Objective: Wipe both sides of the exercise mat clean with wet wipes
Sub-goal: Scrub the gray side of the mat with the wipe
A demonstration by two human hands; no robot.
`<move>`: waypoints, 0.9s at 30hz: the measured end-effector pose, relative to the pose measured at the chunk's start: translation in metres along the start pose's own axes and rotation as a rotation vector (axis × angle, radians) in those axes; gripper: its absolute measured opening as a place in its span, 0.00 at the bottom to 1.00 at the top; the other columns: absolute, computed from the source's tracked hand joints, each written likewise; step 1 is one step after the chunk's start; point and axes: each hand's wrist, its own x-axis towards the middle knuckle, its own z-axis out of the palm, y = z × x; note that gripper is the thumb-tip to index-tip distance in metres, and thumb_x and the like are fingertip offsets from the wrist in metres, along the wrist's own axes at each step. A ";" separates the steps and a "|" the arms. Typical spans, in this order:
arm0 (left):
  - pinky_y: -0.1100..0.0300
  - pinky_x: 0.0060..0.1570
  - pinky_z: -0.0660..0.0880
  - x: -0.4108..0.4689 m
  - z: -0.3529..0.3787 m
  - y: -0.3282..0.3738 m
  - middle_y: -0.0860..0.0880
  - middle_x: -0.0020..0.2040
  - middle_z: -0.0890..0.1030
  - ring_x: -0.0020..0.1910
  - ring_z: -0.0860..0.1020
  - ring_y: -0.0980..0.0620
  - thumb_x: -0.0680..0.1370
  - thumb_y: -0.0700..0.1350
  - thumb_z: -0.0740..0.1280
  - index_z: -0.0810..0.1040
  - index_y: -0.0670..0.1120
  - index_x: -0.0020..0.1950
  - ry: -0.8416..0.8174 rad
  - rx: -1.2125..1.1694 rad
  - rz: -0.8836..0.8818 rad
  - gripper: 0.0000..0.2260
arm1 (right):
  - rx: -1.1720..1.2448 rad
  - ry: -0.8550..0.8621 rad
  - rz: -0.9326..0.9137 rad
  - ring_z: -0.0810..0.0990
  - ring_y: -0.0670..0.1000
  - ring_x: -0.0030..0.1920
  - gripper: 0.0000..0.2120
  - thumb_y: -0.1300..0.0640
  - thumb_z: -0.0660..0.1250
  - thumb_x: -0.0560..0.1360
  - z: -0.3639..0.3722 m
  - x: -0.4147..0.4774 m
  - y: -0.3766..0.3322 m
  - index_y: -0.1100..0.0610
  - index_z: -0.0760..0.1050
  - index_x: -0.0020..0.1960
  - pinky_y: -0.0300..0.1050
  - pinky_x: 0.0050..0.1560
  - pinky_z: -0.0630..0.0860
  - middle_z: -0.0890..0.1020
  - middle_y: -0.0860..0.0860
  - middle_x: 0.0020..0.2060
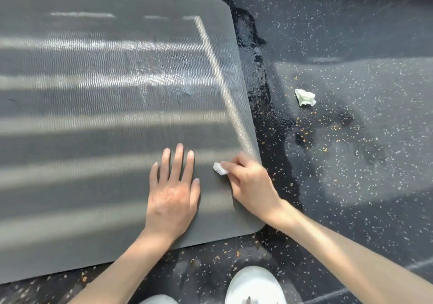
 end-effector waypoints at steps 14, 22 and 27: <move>0.41 0.70 0.61 -0.001 0.002 -0.003 0.41 0.77 0.64 0.76 0.62 0.38 0.81 0.51 0.53 0.66 0.42 0.76 0.057 -0.006 0.010 0.26 | 0.018 -0.107 -0.094 0.70 0.50 0.35 0.09 0.70 0.67 0.71 -0.010 -0.081 0.002 0.60 0.80 0.48 0.43 0.31 0.71 0.72 0.52 0.35; 0.41 0.70 0.61 0.000 0.003 -0.003 0.40 0.77 0.64 0.75 0.62 0.37 0.81 0.51 0.53 0.66 0.41 0.76 0.073 0.007 0.017 0.26 | 0.016 -0.021 -0.039 0.73 0.53 0.37 0.11 0.69 0.63 0.74 -0.027 -0.065 0.026 0.61 0.78 0.53 0.50 0.32 0.74 0.74 0.54 0.39; 0.41 0.69 0.62 0.000 0.001 -0.003 0.40 0.77 0.64 0.75 0.63 0.37 0.80 0.50 0.53 0.66 0.41 0.76 0.079 -0.006 0.015 0.26 | -0.014 -0.164 -0.105 0.73 0.50 0.39 0.17 0.75 0.66 0.68 -0.032 -0.112 0.025 0.59 0.77 0.53 0.45 0.31 0.74 0.75 0.53 0.39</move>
